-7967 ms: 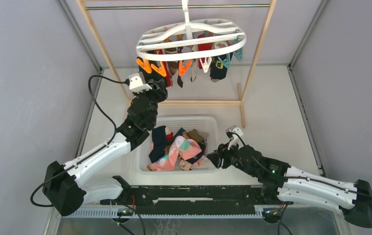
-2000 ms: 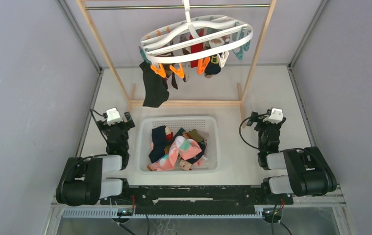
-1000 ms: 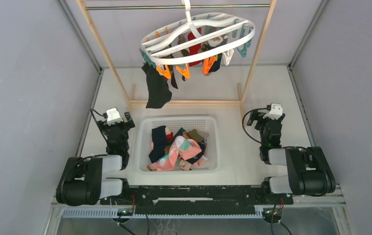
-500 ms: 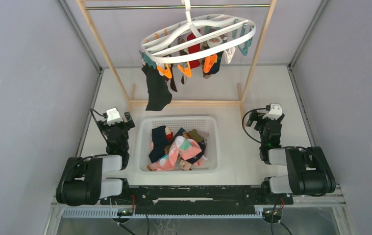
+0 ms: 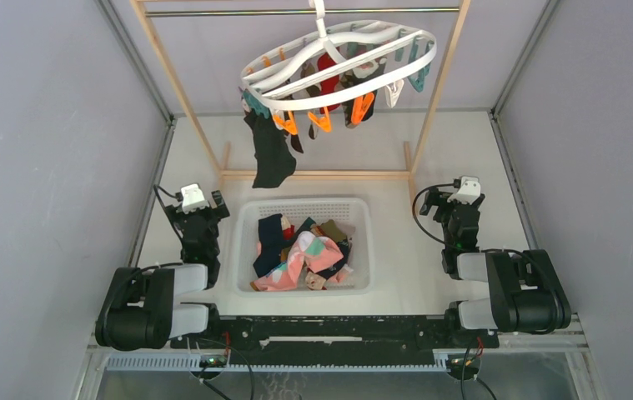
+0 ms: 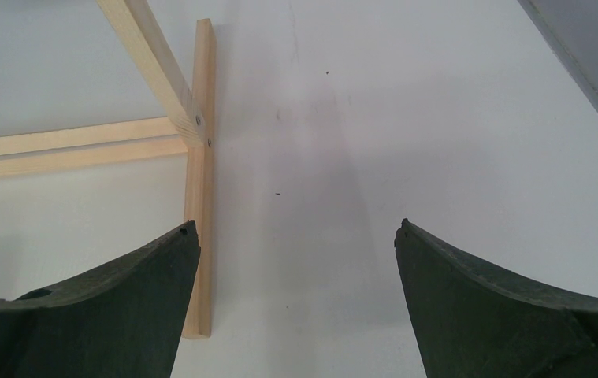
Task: Remove the socks clipped to the hanger
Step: Reset both arms
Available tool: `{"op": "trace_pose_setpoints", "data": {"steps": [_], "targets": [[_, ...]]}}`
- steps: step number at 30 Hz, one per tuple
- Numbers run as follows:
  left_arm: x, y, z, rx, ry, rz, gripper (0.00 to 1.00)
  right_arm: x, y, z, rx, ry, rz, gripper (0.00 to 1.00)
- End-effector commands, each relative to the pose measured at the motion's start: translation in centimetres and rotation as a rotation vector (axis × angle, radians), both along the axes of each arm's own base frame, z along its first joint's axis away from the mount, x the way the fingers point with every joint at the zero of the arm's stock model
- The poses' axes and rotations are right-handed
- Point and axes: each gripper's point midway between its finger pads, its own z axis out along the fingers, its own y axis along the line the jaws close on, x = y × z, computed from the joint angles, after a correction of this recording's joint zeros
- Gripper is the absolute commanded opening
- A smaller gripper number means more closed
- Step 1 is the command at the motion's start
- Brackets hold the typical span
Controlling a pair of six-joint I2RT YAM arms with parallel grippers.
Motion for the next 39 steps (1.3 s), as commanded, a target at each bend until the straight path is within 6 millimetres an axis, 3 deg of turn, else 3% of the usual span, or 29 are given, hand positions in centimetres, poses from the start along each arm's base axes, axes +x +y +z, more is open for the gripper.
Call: {"op": "trace_pose_setpoints", "data": {"steps": [1, 39], "targets": [[0.77, 0.20, 1.86, 0.011, -0.053, 0.002, 1.00, 1.25, -0.01, 2.48, 0.015, -0.076, -0.003, 1.00], [0.77, 0.21, 1.86, 0.011, -0.053, 0.002, 1.00, 1.32, 0.03, 2.42, 0.025, -0.073, 0.010, 1.00]]}}
